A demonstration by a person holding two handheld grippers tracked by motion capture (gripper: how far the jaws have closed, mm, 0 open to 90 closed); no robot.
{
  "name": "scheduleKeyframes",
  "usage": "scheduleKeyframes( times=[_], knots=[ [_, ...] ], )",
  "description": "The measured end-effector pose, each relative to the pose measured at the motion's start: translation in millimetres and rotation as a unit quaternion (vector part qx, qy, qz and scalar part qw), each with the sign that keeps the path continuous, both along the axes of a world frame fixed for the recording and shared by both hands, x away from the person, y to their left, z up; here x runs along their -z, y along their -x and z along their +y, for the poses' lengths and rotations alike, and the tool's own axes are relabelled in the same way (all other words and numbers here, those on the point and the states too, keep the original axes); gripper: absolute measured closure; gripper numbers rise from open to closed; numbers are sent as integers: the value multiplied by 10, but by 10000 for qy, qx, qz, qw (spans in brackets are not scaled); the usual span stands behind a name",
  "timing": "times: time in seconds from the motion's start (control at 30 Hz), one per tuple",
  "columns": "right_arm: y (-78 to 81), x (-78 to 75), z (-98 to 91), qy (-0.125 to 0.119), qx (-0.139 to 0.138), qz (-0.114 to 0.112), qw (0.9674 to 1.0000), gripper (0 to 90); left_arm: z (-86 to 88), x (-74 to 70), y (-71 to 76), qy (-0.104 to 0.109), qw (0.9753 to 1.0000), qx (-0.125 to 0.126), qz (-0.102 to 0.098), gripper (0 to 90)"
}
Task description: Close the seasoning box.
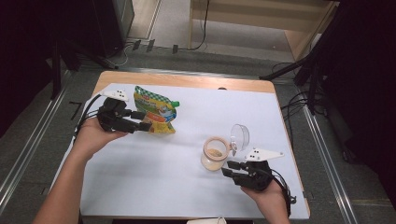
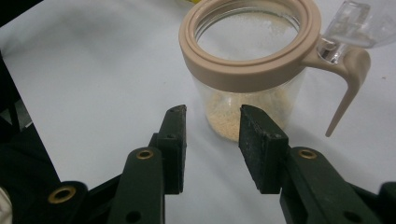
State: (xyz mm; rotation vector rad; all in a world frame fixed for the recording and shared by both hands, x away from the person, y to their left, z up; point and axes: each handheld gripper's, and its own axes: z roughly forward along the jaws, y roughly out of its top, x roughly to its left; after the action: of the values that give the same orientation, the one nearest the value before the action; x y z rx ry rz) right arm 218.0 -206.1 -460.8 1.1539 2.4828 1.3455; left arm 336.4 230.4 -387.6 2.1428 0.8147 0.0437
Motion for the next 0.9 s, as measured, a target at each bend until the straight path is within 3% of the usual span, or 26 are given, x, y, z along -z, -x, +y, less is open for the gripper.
scheduleKeyframes(
  times=[0.23,0.33,0.4,0.5,0.7,0.9],
  knots=[
    [9,13,7,85,-37,-7,10000,630,197,10,-95,-35,9995,-306,16,404],
    [22,13,4,89,-41,6,10000,630,264,16,-155,-34,9991,-423,-39,403],
    [28,11,7,94,-55,2,9999,630,281,42,-215,-142,9986,-492,-129,391],
    [48,-7,20,79,-59,-17,10000,630,299,71,-315,-11,9982,-566,-195,371],
    [103,-42,102,92,-223,-70,9997,630,184,72,-434,131,9990,-310,-293,378],
    [165,-73,239,102,-466,-159,9987,627,57,120,-483,-17,9995,-204,-248,412]
  ],
)
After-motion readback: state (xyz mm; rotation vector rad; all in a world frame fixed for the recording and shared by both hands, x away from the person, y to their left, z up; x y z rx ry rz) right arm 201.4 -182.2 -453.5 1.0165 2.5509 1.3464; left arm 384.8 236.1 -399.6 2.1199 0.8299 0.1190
